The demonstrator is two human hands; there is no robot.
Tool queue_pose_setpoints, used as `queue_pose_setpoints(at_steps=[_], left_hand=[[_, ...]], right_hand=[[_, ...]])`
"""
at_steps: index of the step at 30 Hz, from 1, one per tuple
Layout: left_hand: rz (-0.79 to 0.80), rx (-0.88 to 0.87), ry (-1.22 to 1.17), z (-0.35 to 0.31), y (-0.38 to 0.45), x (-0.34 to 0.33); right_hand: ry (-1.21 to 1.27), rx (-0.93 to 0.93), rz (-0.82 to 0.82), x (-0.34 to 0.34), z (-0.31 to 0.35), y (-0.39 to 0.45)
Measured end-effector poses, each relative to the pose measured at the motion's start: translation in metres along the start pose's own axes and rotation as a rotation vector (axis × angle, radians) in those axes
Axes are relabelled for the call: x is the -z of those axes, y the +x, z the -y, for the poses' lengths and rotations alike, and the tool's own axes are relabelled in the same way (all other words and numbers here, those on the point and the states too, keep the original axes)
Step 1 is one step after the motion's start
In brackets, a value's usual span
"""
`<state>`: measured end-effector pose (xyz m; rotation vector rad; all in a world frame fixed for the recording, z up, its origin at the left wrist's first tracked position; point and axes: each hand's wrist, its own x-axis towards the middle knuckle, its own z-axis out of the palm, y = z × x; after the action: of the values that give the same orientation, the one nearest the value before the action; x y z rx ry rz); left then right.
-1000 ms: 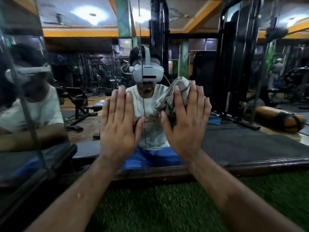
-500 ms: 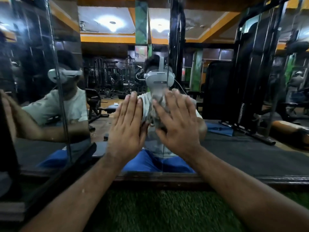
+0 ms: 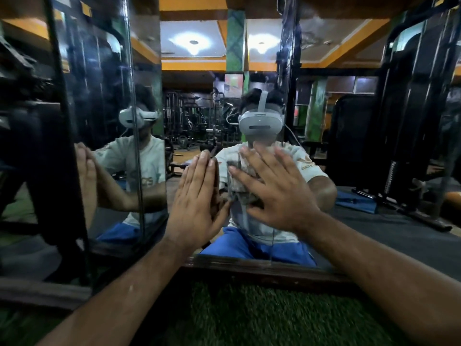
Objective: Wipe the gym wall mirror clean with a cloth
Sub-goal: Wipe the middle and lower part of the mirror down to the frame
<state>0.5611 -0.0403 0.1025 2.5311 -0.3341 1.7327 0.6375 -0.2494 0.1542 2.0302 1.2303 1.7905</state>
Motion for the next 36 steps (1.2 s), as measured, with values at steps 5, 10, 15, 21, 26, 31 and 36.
queue_pose_setpoints(at_steps=[5,10,15,21,26,31,36], left_hand=[[0.083,-0.033,0.014,0.012,-0.001,0.013],[0.131,0.058,0.171,0.018,-0.007,0.027],[0.203,0.031,0.326,0.020,-0.007,0.038],[0.329,-0.010,0.551,0.028,-0.013,0.062],[0.568,0.068,0.826,0.027,-0.004,0.096],[0.761,0.097,1.152,0.020,-0.001,0.126],[0.829,-0.039,1.254,0.028,-0.004,0.142]], right_hand=[[-0.005,-0.273,-0.043,-0.003,0.027,0.024],[-0.005,0.035,0.019,-0.009,0.034,0.016],[-0.030,-0.228,-0.023,-0.005,0.031,0.036],[0.000,0.019,0.044,-0.011,0.064,0.030],[-0.009,-0.169,0.032,-0.010,0.062,0.050],[0.046,-0.053,0.081,-0.012,0.105,0.062],[0.058,-0.049,0.061,-0.011,0.097,0.081]])
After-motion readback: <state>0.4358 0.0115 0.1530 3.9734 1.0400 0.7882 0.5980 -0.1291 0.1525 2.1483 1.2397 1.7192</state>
